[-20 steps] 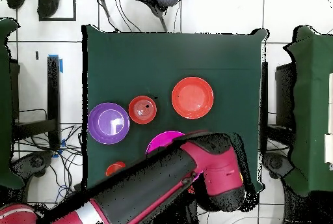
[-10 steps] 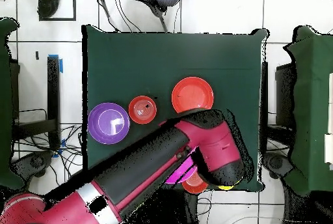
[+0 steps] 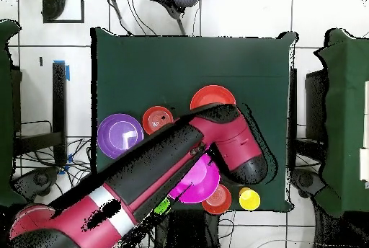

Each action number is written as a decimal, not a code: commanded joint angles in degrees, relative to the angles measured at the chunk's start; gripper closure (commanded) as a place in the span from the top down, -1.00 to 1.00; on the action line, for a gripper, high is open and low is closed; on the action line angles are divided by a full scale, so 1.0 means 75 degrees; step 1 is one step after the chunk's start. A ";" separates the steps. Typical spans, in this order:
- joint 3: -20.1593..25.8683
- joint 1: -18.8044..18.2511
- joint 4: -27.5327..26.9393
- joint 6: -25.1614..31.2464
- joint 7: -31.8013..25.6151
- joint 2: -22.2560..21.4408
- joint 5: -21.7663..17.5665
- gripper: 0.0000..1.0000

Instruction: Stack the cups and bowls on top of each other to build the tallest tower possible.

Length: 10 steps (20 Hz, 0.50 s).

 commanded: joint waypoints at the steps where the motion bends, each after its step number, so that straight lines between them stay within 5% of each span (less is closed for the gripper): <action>1: 0.0873 -0.0211 -0.1039 0.0650 0.1721 0.0613 -0.0037 1.00; 10: 0.0894 -0.0371 -0.1147 0.0634 0.1533 0.0668 0.0173 1.00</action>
